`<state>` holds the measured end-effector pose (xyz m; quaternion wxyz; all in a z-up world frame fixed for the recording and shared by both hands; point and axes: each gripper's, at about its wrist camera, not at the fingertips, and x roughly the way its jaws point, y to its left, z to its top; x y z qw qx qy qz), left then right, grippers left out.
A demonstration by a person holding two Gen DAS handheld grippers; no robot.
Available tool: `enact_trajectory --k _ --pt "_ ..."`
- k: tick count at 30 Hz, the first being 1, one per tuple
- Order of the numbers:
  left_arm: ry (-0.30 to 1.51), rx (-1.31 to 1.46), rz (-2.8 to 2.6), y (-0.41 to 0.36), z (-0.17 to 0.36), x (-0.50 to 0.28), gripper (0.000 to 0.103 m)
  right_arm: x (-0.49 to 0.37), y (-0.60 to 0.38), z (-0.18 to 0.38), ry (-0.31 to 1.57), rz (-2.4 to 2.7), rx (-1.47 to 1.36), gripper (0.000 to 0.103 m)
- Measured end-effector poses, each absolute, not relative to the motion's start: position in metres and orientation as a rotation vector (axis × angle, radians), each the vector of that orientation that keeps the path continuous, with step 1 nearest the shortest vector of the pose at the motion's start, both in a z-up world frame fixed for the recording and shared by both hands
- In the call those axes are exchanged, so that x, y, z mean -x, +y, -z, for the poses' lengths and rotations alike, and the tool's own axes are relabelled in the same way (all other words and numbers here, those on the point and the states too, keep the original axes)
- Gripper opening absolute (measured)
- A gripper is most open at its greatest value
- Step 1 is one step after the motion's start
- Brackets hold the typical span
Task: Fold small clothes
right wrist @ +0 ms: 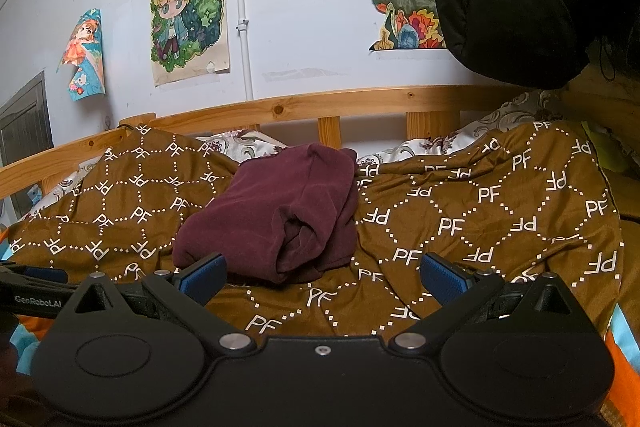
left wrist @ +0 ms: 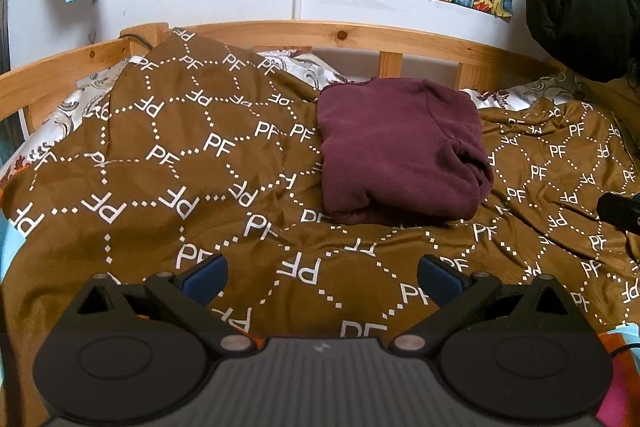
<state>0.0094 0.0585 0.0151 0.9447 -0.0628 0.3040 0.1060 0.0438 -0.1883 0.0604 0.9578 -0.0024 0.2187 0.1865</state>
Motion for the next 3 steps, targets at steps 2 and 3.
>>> enact_trajectory --k 2,3 --pt "0.617 0.122 -0.219 0.058 -0.0154 -0.0094 0.102 -0.0439 -0.1882 -0.06 0.446 -0.378 0.005 0.102" --pt "0.619 0.121 -0.218 0.058 -0.0154 -0.0098 0.102 -0.0437 -0.1877 -0.0598 0.448 -0.377 0.005 0.102"
